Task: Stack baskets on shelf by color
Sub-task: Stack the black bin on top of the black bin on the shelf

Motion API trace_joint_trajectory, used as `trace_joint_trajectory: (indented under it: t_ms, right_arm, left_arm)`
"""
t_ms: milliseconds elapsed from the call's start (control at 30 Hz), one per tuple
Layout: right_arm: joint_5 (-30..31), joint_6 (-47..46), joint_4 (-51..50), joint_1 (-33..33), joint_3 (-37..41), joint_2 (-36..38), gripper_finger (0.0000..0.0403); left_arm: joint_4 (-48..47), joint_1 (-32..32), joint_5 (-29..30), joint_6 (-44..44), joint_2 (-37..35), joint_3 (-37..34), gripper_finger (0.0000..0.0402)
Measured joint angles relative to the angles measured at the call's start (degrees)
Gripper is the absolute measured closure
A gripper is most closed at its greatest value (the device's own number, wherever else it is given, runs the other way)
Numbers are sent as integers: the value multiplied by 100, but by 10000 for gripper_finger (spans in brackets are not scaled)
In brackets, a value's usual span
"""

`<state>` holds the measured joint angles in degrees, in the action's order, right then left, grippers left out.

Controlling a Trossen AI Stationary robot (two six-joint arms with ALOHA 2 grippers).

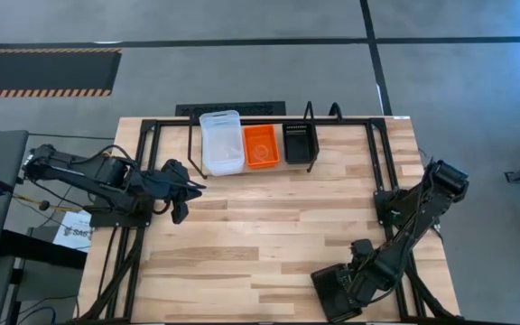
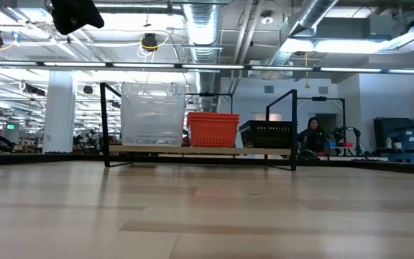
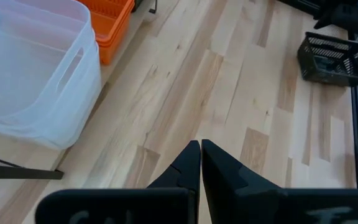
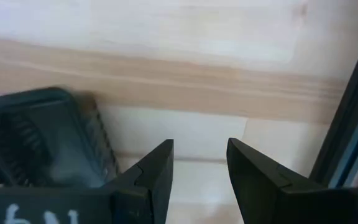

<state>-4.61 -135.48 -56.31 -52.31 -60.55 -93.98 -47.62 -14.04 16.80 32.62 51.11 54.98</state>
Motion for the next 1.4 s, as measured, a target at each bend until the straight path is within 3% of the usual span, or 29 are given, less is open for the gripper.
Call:
trace_joint_trajectory:
  t_ms: [233,500,833,1200,1400]
  right_arm:
    - [71,-9,-36,0,-2,404,233]
    - [955,253,769,2,-4,881,233]
    - [890,448,958,-4,-7,271,233]
    - [880,521,1803,-4,-4,-448,233]
    - [821,511,1757,48,-4,-513,243]
  left_arm:
    - [4,-2,4,17,0,2,401]
    - [8,-1,85,20,0,2,401]
    - [9,-1,157,20,0,2,401]
    - [11,0,157,66,0,2,401]
    - [11,-1,157,90,0,2,401]
